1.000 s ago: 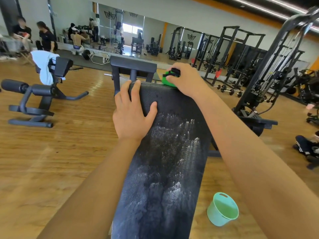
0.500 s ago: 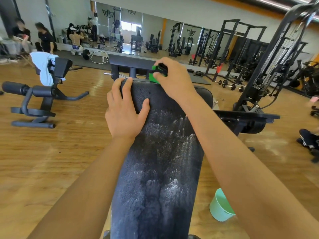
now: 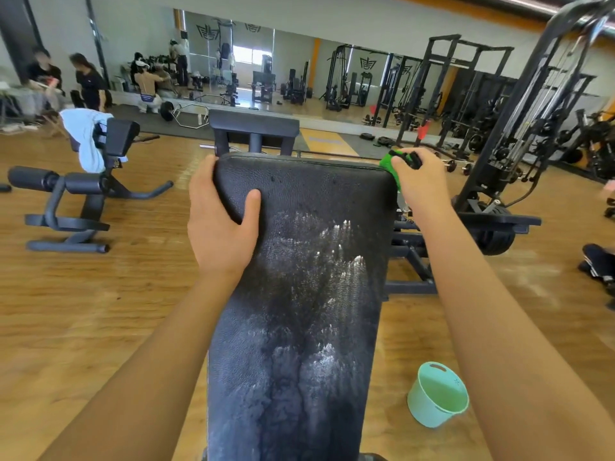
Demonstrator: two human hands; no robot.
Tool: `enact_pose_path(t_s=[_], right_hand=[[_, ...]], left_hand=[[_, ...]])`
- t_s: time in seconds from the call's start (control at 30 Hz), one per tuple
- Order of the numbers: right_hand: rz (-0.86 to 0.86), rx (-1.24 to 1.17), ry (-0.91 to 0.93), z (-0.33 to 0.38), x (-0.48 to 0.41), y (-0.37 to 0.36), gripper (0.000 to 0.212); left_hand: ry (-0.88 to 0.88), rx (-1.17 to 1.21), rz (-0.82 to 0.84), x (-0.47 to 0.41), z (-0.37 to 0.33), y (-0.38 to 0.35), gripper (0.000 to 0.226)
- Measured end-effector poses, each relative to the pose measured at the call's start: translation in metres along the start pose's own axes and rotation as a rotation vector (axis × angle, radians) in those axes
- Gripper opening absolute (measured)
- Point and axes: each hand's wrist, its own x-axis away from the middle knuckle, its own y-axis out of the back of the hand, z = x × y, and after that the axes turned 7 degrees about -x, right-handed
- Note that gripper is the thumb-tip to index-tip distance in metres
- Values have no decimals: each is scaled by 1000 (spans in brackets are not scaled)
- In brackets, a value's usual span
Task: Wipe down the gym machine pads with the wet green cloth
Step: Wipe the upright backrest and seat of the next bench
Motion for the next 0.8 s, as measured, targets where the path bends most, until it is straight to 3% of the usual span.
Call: enact_pose_path(t_s=[0.07,0.23,0.53,0.63,0.8], right_hand=[[7,-57,-5,6,-3,-3,26],[-61,-204,-60,-13,7,-3,22],[-112,-372,-439,-110,87,-15,14],[-164,-427,-418,-92,72,-14,10],[-214,-436,-219,-41,34,-10,7]], left_hand=[[131,44,-8,9,4,-1,61],[234,-30,14,57,29,-2,59],[253,-118,-7,83,43,-2,62],[252,-110,-9,84,45,-3,60],[244,-114,-4,84,44,-3,62]])
